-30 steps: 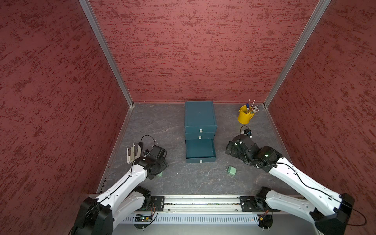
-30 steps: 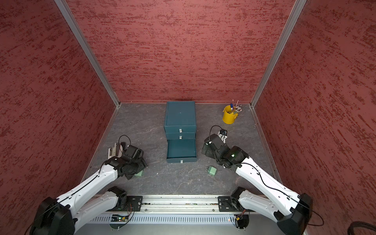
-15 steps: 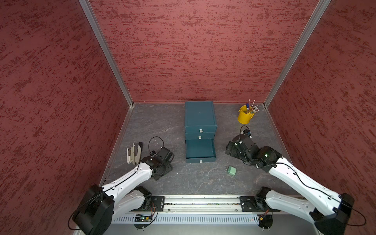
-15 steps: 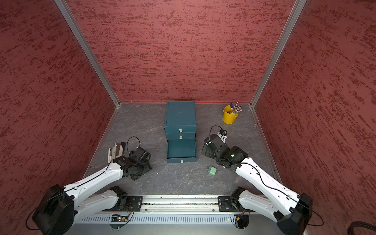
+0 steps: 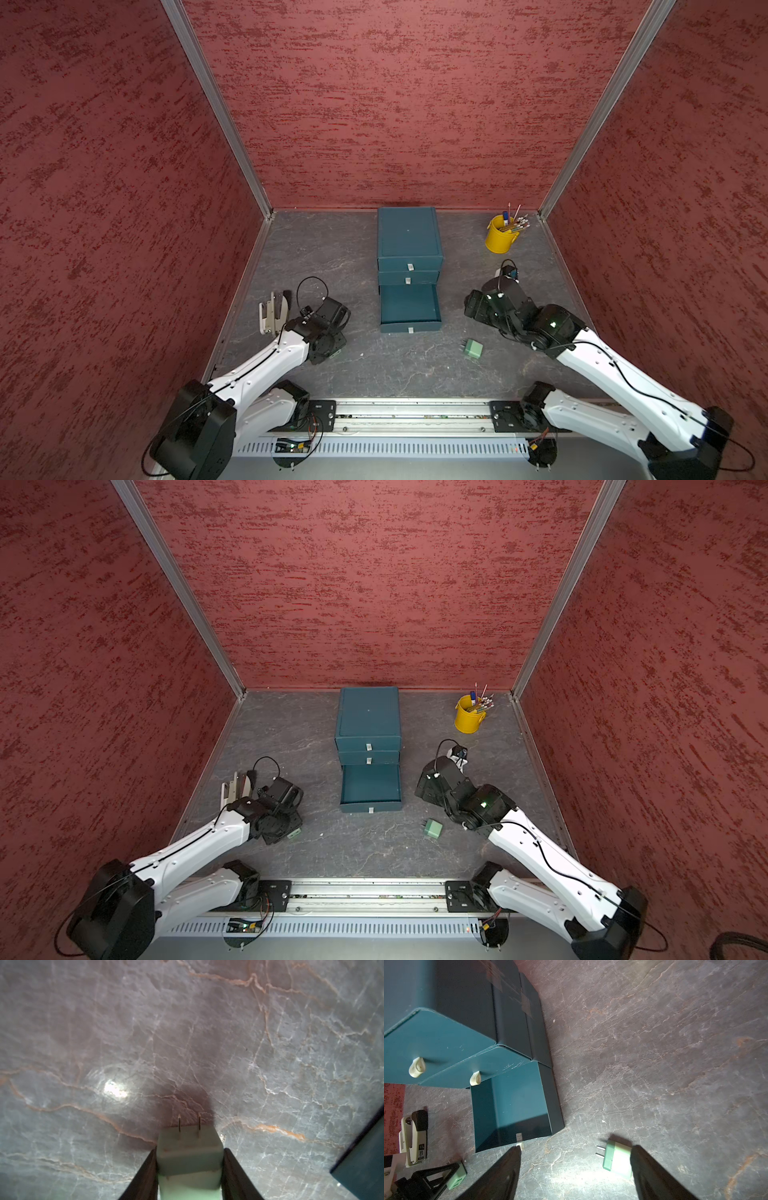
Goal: Place the plugs into the drawer by color
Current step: Pick up the plug from the center of the board, then place the plug in the drawer.
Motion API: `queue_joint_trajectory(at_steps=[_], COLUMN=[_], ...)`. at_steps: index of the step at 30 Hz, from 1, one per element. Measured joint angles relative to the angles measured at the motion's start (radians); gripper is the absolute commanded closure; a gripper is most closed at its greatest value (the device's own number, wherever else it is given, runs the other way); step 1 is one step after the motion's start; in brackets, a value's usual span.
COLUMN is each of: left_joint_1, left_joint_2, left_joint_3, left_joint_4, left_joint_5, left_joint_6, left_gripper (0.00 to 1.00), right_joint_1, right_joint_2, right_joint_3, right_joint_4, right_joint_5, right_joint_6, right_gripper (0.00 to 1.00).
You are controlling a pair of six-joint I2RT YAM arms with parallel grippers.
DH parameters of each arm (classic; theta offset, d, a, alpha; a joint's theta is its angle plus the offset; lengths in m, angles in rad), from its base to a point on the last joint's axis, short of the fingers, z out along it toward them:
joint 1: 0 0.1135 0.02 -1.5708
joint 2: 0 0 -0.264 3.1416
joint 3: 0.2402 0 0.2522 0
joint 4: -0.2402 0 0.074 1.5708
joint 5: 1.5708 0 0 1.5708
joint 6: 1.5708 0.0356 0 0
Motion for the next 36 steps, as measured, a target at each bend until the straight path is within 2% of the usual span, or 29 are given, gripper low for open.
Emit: queue_joint_trajectory(at_steps=[5,10,18,25,30,36], left_joint_1=[0.000,-0.032,-0.159,-0.328,-0.404,-0.420], left_joint_2=[-0.006,-0.040,-0.010,0.150,0.274,0.375], left_joint_3=[0.020,0.129,0.377,0.516,0.560,0.561], left_joint_4=[-0.023,-0.062,-0.047,0.010,0.073,0.111], left_joint_5=[0.000,-0.014,-0.063,-0.108,-0.114,-0.114], left_joint_6=[0.018,0.051,0.100,0.172,0.227,0.254], left_gripper=[0.90,1.00,1.00,1.00,1.00,1.00], right_joint_1=[-0.001,-0.006,-0.013,-0.037,-0.057,-0.071], right_joint_2=[0.000,-0.001,-0.009,0.007,0.007,-0.006], right_joint_3=[-0.019,-0.035,-0.124,-0.163,-0.163,-0.172], right_joint_4=[0.003,0.003,0.027,0.029,0.028,0.024], right_joint_5=[0.000,0.001,0.000,-0.003,-0.005,-0.011], right_joint_6=[0.001,0.012,0.035,0.053,0.054,0.053], right_gripper=[0.17,0.17,0.16,0.16,0.15,0.15])
